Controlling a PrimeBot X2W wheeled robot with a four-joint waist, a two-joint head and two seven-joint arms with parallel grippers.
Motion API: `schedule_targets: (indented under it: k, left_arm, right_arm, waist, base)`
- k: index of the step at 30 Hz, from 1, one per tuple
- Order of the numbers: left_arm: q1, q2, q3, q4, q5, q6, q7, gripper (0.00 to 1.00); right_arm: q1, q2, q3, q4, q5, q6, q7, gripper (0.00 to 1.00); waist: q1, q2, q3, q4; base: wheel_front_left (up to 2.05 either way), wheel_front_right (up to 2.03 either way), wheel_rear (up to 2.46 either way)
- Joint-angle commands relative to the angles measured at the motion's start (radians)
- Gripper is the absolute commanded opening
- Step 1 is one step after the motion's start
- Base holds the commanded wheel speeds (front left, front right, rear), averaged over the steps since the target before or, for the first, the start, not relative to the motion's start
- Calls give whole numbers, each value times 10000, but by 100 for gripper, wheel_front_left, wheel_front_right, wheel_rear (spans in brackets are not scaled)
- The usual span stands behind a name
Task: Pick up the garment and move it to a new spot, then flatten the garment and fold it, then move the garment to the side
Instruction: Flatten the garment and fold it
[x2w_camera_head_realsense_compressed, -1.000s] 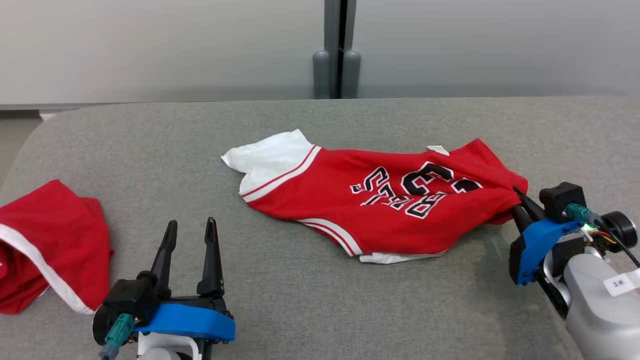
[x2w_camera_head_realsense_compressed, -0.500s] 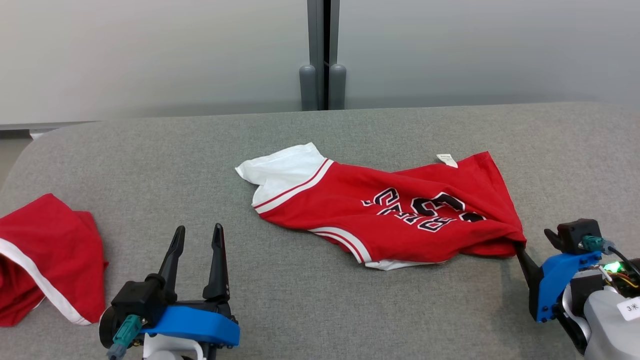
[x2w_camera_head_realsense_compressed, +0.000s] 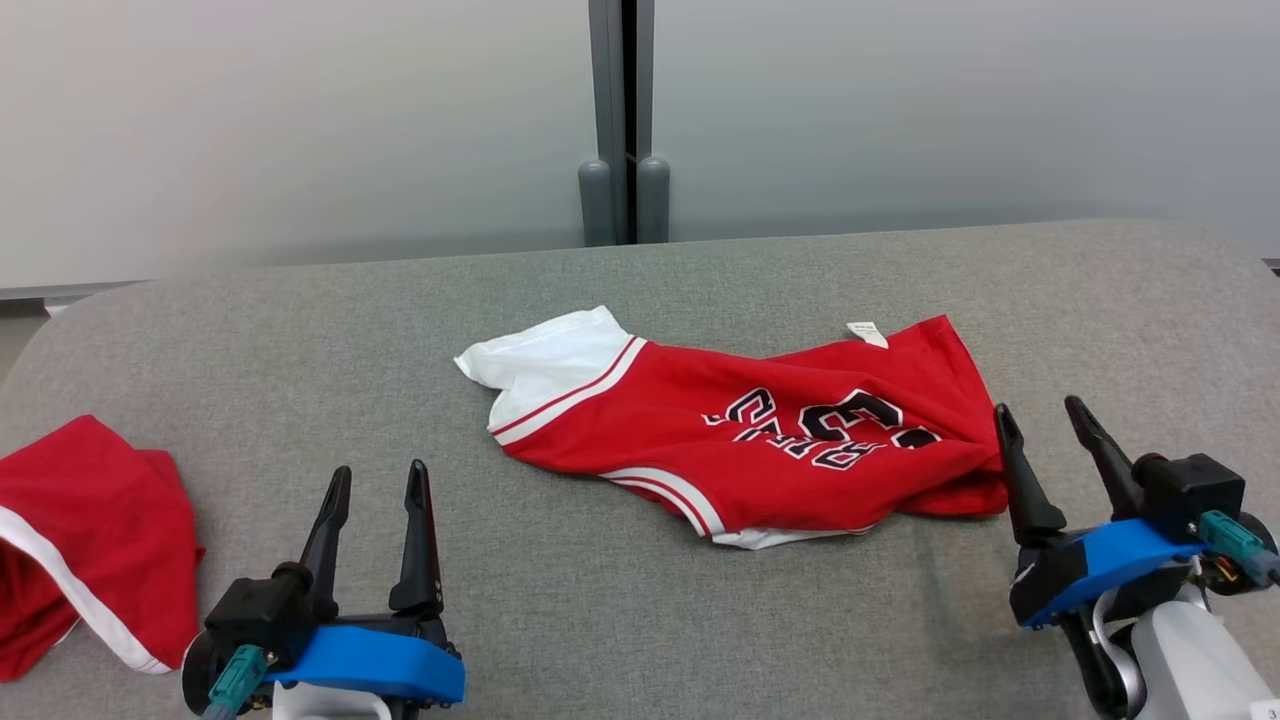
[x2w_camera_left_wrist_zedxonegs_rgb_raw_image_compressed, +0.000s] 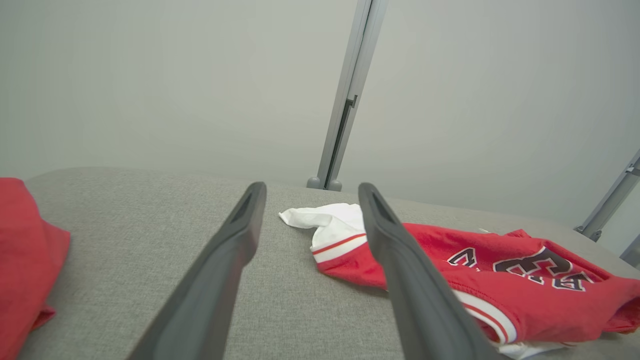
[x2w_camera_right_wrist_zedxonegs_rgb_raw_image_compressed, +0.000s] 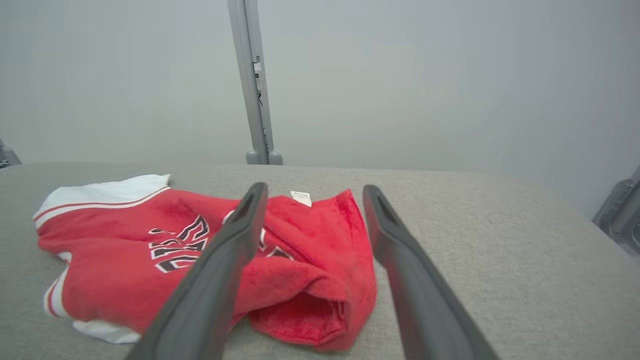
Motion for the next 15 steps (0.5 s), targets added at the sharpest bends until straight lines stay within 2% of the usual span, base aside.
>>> schedule_targets:
  k: [1, 6, 12, 15]
  left_arm:
    - [73, 7, 65, -44, 80, -45, -44, 100]
    - [62, 2, -47, -41, 14, -102, -45, 100]
    - [-131, 0, -420, 287, -24, -225, -37, 100]
    - [-326, 3, -898, 606, -234, -360, 364, 100]
  right_arm:
    - [300, 232, -162, -568, -62, 1, -46, 100]
    - [1032, 752, -565, -1886, -296, 1, -54, 100]
    - [1113, 835, -558, -2023, -328, 1, -56, 100]
    - [1104, 785, -572, -2011, -277, 1, -57, 100]
  waist:
    - [0, -1, -12, -25]
    - [0, -1, -6, -40]
    - [0, -1, 64, -77]
    - [0, -1, 110, -104]
  base:
    - [0, 0, 0]
    - [0, 0, 0]
    - [0, 0, 0]
    - [0, 0, 0]
